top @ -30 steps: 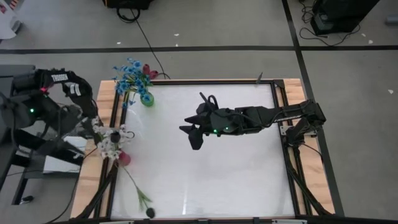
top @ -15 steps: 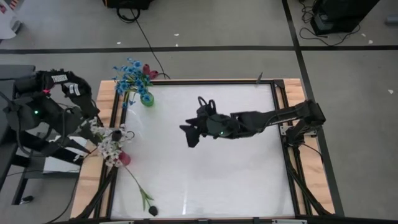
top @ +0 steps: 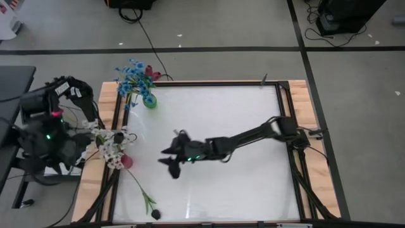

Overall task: Sort flowers into vase by color
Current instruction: Adjust the red vase

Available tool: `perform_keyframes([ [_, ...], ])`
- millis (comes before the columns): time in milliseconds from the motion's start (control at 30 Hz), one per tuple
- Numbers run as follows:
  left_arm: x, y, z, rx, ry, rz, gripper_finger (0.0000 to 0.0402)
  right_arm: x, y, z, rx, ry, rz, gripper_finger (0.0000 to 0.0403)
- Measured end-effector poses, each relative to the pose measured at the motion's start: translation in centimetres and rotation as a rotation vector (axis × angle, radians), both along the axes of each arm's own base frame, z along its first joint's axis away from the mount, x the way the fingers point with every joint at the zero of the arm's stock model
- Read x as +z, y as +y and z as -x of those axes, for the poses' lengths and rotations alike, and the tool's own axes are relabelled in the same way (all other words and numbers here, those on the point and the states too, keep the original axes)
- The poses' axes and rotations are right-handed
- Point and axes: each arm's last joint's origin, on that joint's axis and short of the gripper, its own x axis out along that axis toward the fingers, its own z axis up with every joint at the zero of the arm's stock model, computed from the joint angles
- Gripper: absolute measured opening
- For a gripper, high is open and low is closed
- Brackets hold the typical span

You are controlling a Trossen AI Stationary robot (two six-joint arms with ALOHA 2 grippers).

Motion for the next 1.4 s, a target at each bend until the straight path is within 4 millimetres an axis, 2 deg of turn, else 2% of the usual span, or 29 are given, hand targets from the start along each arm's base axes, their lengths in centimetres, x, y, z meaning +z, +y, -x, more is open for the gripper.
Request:
perform_keyframes([
  [200,-2.9,-1.5,-0.1,-0.012,0.078,-0.130,0.0121,-3.4,0.9,-4.4,0.027,0.003,0.108,0.0213],
  [433,-6.4,-3.0,-0.5,0.076,0.158,-0.296,0.0121,-6.8,-0.7,-8.6,0.037,-0.047,0.173,0.0213],
  [600,-7.8,-3.3,-0.6,0.182,0.212,-0.370,0.0121,-9.3,-2.2,-10.6,0.079,-0.065,0.186,0.0213],
  [733,-8.5,-3.4,-0.9,0.306,0.170,-0.405,0.0121,-10.7,-3.2,-10.7,0.089,-0.035,0.150,0.0213],
  [867,-9.3,-3.4,-1.2,0.399,0.101,-0.443,0.0121,-10.7,-3.6,-10.6,0.100,0.018,0.127,0.0213],
  [933,-10.0,-3.4,-1.4,0.437,0.065,-0.476,0.0121,-10.1,-3.4,-10.4,0.114,0.035,0.126,0.0213],
  [1133,-14.0,-3.7,-1.5,0.460,0.055,-0.606,0.0121,-7.9,-2.9,-9.5,0.122,0.131,0.138,0.0213],
  [1300,-16.6,-4.3,-1.5,0.470,0.059,-0.626,0.0121,-6.3,-2.7,-8.6,0.124,0.211,0.215,0.0213],
  [1400,-17.7,-4.5,-1.6,0.485,0.041,-0.622,0.0121,-5.8,-2.7,-8.6,0.129,0.185,0.245,0.0213],
])
